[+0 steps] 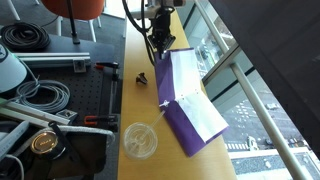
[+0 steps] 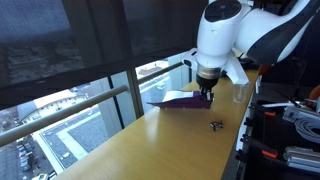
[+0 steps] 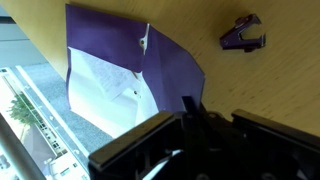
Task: Open the file
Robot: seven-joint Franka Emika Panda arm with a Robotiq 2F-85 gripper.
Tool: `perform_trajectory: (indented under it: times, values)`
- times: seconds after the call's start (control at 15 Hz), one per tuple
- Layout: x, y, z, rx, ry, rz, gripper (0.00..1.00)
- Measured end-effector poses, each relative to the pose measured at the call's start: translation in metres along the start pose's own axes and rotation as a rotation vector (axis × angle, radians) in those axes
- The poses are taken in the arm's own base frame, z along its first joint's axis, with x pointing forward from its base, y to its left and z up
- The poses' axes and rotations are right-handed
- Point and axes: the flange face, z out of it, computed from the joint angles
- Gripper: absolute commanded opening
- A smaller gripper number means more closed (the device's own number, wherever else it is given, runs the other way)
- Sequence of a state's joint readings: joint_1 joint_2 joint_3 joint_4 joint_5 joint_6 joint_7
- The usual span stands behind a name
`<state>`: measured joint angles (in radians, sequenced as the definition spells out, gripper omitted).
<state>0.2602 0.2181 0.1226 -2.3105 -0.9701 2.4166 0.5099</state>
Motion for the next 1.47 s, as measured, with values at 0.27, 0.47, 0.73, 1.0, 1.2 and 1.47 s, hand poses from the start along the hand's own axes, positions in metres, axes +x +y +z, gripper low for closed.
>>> perform_trajectory:
  times: [0.27, 0.47, 0.73, 1.0, 1.2, 1.47]
  values:
    - [0.005, 0.001, 0.001, -0.003, -0.011, 0.043, 0.00]
    - [0.006, 0.006, 0.002, 0.032, -0.036, 0.108, 0.00]
    - [0.004, 0.012, 0.002, 0.093, -0.072, 0.199, 0.00]
    - [0.005, 0.027, -0.003, 0.115, -0.076, 0.269, 0.00]
    - [0.006, 0.043, -0.004, 0.111, -0.071, 0.306, 0.27]
    - [0.006, 0.057, -0.002, 0.112, -0.063, 0.337, 0.49]
